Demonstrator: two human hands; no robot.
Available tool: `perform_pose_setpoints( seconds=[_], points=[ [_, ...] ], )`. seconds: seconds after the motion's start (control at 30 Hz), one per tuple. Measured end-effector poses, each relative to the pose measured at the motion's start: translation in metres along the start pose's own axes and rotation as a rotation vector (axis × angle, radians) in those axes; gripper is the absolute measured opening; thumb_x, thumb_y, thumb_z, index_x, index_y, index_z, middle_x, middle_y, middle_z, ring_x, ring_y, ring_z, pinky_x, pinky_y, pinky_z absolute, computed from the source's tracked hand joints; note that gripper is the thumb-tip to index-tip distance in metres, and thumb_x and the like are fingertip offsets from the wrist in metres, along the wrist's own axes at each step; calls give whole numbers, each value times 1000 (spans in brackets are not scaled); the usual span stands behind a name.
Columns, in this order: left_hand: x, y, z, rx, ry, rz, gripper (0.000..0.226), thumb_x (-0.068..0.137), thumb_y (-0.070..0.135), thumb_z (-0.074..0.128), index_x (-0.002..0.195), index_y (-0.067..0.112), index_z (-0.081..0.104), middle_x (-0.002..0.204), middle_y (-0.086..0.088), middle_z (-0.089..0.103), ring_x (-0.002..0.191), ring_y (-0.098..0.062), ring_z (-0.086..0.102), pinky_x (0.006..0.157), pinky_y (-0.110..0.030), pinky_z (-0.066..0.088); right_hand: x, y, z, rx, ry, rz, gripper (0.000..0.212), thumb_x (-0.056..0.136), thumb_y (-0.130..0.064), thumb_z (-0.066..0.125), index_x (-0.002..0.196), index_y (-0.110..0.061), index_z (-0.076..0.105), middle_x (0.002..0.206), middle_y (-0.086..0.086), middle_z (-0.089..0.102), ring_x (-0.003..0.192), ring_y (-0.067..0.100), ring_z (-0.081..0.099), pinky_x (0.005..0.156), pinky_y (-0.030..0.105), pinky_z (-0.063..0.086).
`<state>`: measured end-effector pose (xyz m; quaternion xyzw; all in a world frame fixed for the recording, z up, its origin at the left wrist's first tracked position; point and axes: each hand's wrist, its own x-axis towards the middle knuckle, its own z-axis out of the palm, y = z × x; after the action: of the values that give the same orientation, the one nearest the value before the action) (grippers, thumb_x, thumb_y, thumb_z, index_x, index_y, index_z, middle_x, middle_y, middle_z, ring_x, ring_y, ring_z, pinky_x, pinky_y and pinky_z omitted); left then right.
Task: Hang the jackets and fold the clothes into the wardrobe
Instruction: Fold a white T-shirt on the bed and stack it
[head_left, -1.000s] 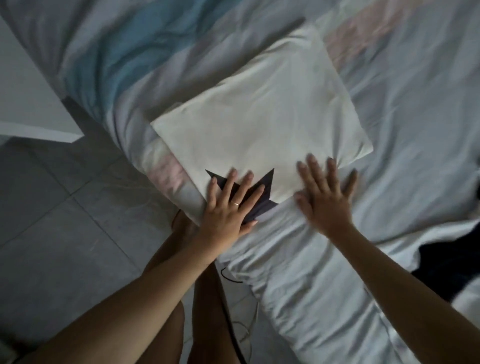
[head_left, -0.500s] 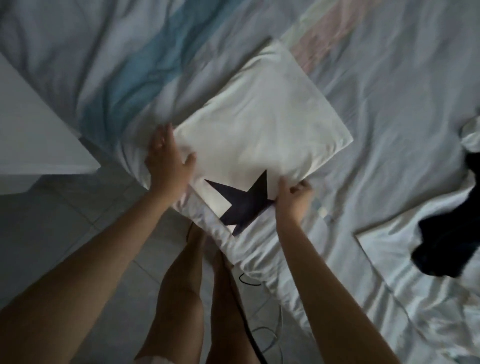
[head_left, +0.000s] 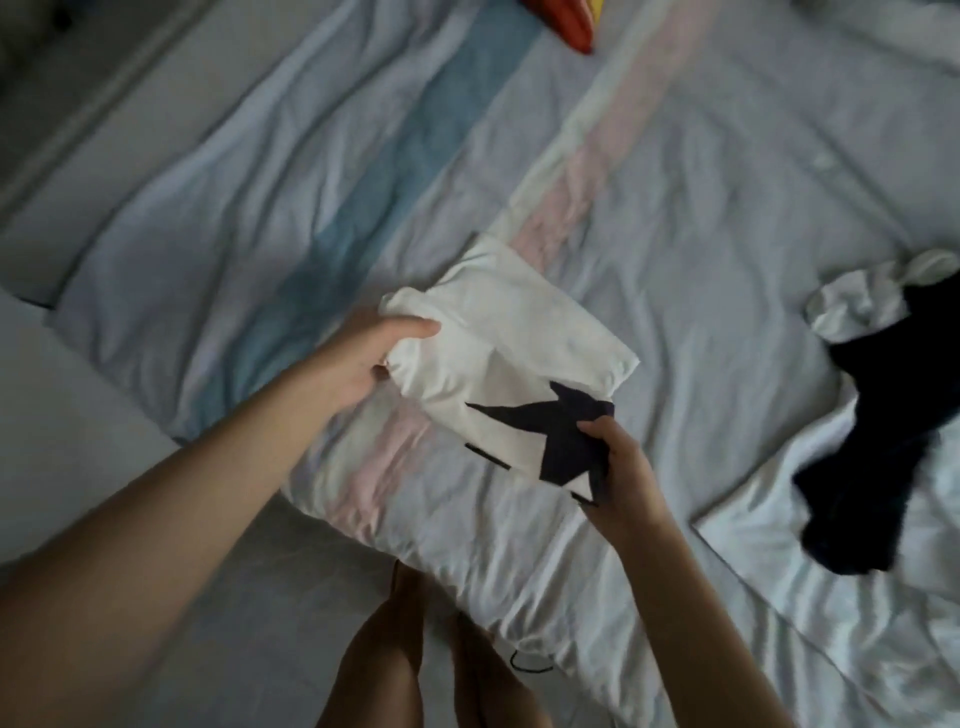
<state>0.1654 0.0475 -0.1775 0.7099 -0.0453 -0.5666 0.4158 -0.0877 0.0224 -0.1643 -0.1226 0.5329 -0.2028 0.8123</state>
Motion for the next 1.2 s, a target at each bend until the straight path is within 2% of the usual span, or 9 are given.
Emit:
perform_pose_setpoints(
  seconds=[0.1, 0.3, 0.4, 0.6, 0.73, 0.83, 1.0, 1.13, 1.2],
  points=[
    [1, 88, 29, 5, -37, 152, 34, 70, 8, 76, 102, 7, 66, 90, -5, 71, 85, -17, 68, 72, -25, 53, -11, -80, 41, 34, -92, -211, 35, 92, -6, 34, 109, -7, 64, 98, 10, 73, 92, 22, 69, 73, 28, 58],
    [-11, 245, 44, -23, -76, 554, 14, 78, 4, 72, 90, 9, 69, 85, -4, 73, 79, -16, 69, 72, -27, 54, 7, -188, 106, 54, -153, -587, 49, 83, -6, 47, 132, -6, 50, 119, 15, 63, 109, 29, 61, 94, 40, 48],
    [12, 269, 29, -143, -27, 570, 17, 80, 6, 71, 97, 5, 68, 87, -5, 73, 78, -15, 70, 68, -26, 56, 33, -195, 133, 56, -188, -680, 40, 91, 3, 44, 128, -8, 53, 117, 12, 66, 107, 25, 63, 94, 37, 49],
    [103, 169, -34, -147, 238, 226, 41, 76, 12, 78, 113, 3, 63, 109, -9, 68, 85, -19, 66, 63, -26, 58, 131, -108, 119, -193, 114, -347, 15, 93, -2, 55, 106, -7, 59, 95, 11, 66, 79, 21, 64, 63, 29, 54],
    [137, 81, -78, -81, 342, 80, 31, 79, 10, 76, 105, 3, 62, 105, -8, 65, 75, -12, 65, 52, -18, 54, 173, -12, 102, -467, 285, -107, 4, 92, -13, 61, 90, -11, 58, 84, 9, 63, 72, 22, 59, 73, 38, 52],
    [143, 52, -106, -128, 445, 105, 13, 82, 7, 72, 80, 10, 59, 89, -8, 62, 59, -6, 64, 47, -14, 51, 174, 28, 104, -613, 354, -149, 10, 91, -18, 62, 93, -10, 56, 85, 7, 63, 81, 26, 61, 74, 38, 52],
    [141, 30, -129, 207, 649, 192, 20, 75, 10, 78, 84, 2, 62, 89, -22, 62, 85, -28, 60, 71, -36, 46, 152, 57, 112, -601, 457, -202, 12, 88, -12, 64, 93, -4, 57, 76, 5, 63, 72, 23, 60, 56, 25, 41],
    [121, 29, -100, 862, 803, 445, 53, 80, 14, 70, 128, 3, 49, 136, -22, 45, 125, -38, 43, 97, -45, 34, 144, 74, 132, -923, 828, -470, 55, 75, 5, 57, 127, -10, 51, 128, 11, 51, 116, 32, 50, 89, 39, 40],
    [124, 18, -85, 1120, 632, 609, 65, 81, 25, 66, 140, 7, 43, 148, -22, 32, 135, -42, 31, 105, -51, 26, 152, 76, 135, -1273, 640, -717, 68, 77, 2, 61, 140, -20, 45, 146, 6, 42, 136, 30, 37, 105, 41, 34]
  ],
)
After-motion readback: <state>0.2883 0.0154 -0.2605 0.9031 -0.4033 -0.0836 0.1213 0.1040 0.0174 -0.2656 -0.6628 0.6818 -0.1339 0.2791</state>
